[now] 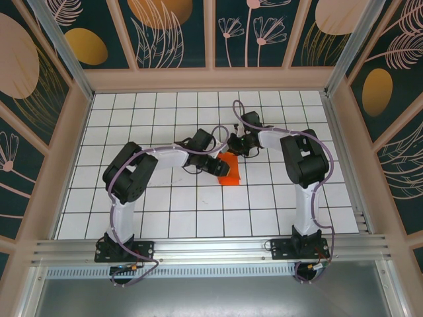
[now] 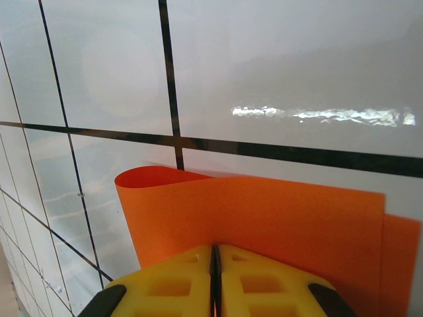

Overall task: Fold a paper plane with a square sheet of paper (fold left side to right side)
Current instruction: First fold the square sheet of paper in half at the center of the table.

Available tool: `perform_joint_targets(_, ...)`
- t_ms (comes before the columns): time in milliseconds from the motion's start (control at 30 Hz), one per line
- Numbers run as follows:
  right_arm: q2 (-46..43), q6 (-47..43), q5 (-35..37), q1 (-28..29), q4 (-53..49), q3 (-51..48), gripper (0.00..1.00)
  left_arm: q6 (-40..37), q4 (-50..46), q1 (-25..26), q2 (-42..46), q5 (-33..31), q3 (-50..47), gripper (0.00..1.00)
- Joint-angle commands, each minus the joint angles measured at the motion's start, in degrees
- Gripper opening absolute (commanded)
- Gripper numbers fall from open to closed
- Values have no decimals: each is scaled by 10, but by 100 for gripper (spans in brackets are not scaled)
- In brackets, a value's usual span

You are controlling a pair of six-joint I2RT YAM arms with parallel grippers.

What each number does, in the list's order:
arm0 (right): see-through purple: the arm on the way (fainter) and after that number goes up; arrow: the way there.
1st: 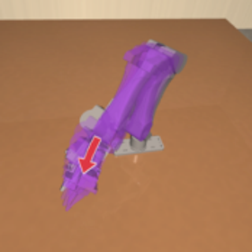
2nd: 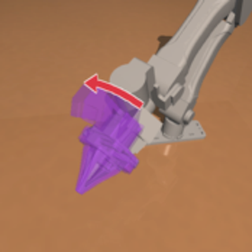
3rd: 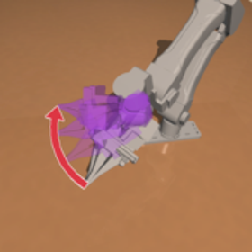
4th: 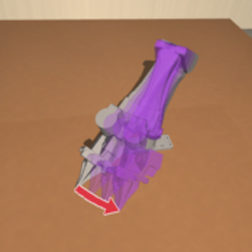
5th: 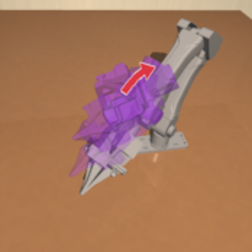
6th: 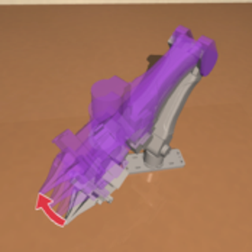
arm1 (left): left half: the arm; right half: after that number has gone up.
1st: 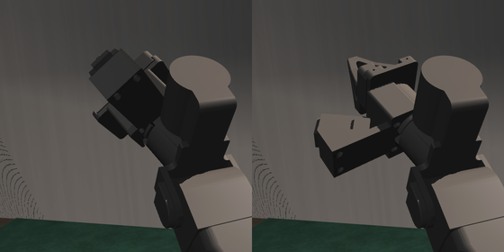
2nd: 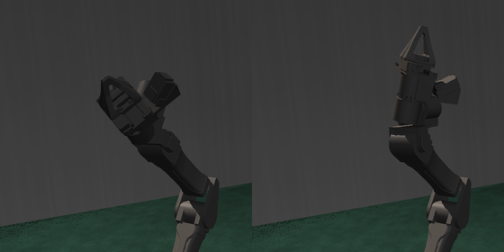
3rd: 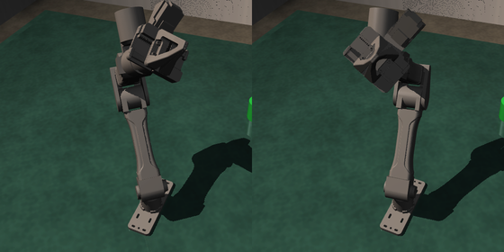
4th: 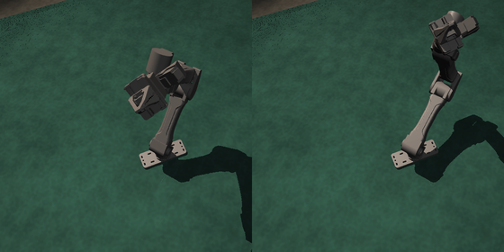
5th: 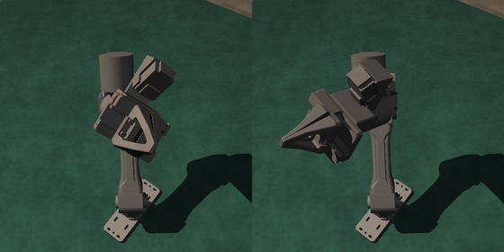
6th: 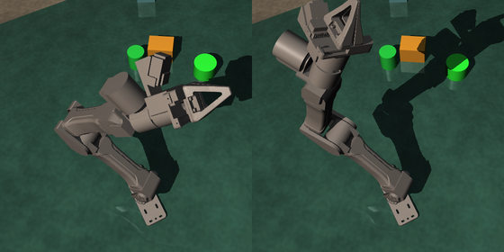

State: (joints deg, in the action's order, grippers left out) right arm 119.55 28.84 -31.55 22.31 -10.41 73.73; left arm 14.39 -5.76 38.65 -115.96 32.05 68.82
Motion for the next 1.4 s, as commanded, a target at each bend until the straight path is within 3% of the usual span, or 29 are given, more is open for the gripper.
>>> perform_joint_targets(0, 27, -1, 61, 5, -47, -14, 12, 5, -21, 5, 18, 9, -16, 44)
perform_joint_targets(367, 30, 2, 62, 5, -47, -9, 12, 23, 11, 23, 48, 16, -99, 43)
perform_joint_targets(1367, 30, 7, 59, 11, -42, -14, 12, 58, 30, 77, 128, 20, -206, 46)
